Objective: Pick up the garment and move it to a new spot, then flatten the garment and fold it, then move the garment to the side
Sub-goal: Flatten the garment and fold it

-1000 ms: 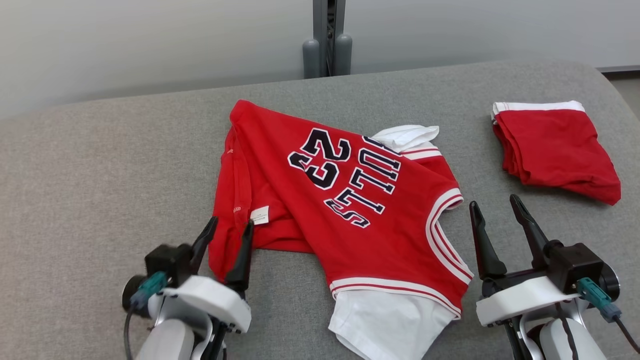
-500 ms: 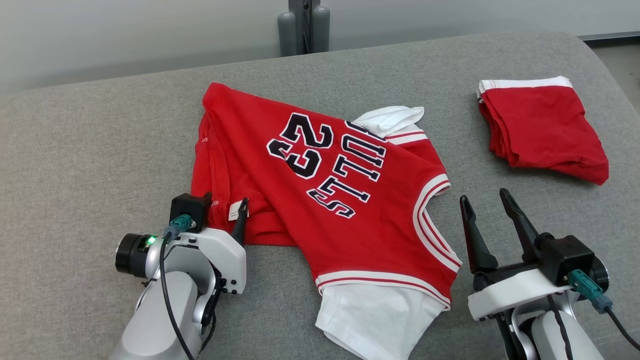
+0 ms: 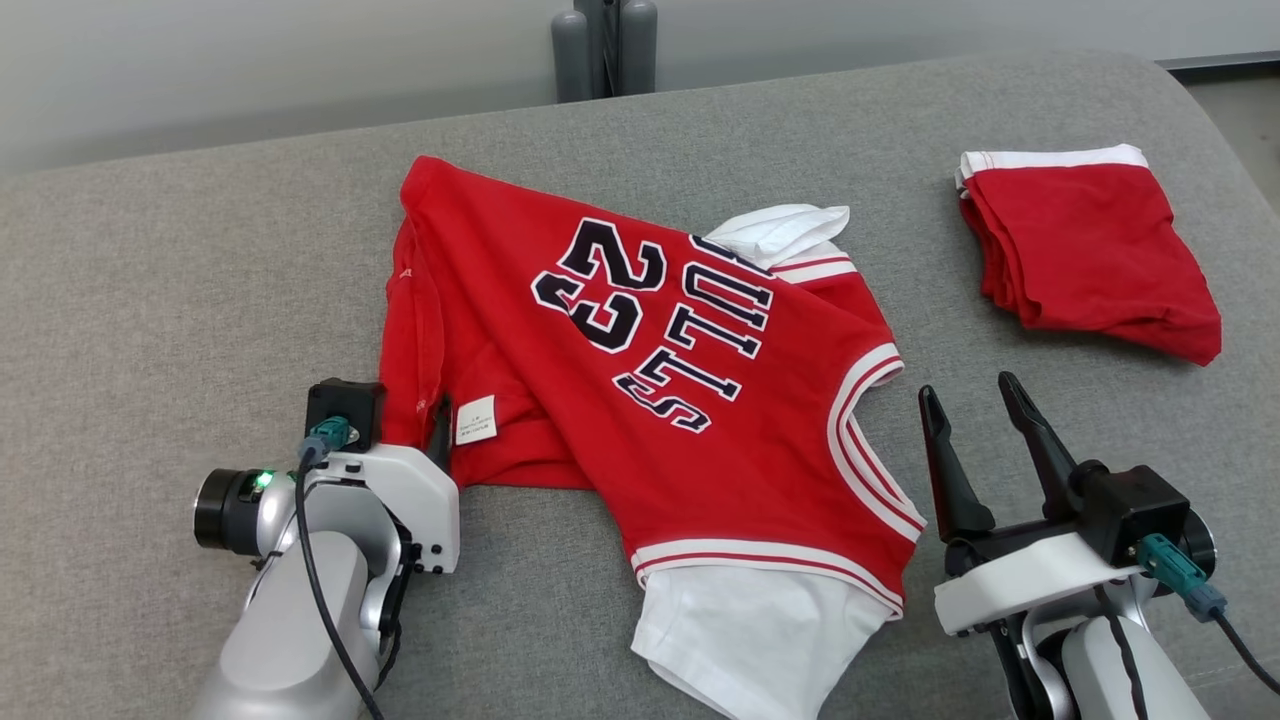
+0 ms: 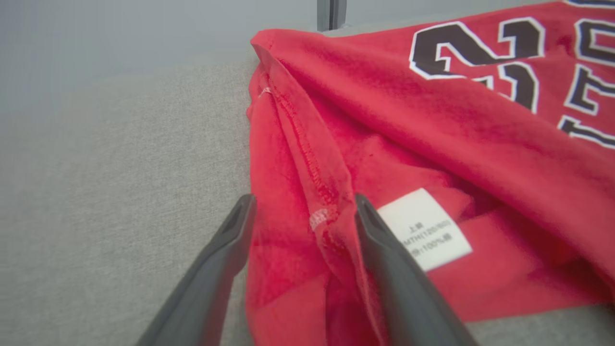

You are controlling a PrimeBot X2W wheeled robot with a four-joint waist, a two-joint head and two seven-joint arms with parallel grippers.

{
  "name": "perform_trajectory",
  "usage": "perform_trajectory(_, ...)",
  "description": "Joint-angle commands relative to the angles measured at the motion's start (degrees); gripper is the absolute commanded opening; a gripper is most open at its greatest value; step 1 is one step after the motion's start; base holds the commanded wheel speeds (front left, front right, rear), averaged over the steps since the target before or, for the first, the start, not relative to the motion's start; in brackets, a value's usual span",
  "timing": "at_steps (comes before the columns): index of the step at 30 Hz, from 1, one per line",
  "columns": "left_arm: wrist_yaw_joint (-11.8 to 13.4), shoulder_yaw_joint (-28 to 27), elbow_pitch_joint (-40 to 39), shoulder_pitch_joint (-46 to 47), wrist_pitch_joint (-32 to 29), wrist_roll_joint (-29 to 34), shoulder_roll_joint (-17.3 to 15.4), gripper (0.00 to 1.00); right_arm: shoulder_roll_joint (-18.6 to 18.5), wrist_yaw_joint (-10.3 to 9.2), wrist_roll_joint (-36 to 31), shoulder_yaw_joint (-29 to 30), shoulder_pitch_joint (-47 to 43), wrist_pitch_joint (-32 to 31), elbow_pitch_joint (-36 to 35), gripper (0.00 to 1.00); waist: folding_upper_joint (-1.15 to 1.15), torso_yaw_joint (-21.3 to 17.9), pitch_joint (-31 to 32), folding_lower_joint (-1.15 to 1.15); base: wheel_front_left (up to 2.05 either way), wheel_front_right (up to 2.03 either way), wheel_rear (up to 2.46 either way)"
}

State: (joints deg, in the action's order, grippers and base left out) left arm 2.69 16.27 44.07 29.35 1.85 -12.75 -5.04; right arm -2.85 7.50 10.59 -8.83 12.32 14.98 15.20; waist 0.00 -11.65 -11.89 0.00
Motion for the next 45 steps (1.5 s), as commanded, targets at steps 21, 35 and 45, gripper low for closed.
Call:
perform_trajectory(21,-3.1,0.1,1.4,1.4,2.9,-5.0,0.8,0.0,-0.2,-0.01,0.2,-0.2,0.4,0.2,1.2,1.0,0.0,1.2,1.1,0.0,0.0,0.0,0.0)
perform_trajectory(35,-5.8,-0.5,-2.6,-2.3,6.5,-8.6,0.8,0.0,-0.5,0.0,0.8,-0.8,-0.9,0.2,5.9,1.0,0.0,2.7,5.0,0.0,0.0,0.0,0.0)
perform_trajectory(45,-7.0,-2.4,-5.8,-5.8,8.6,-12.0,-0.4,0.0,-1.9,0.0,8.4,-7.4,-3.0,-1.4,11.4,1.0,0.0,3.8,7.7,0.0,0.0,0.0,0.0)
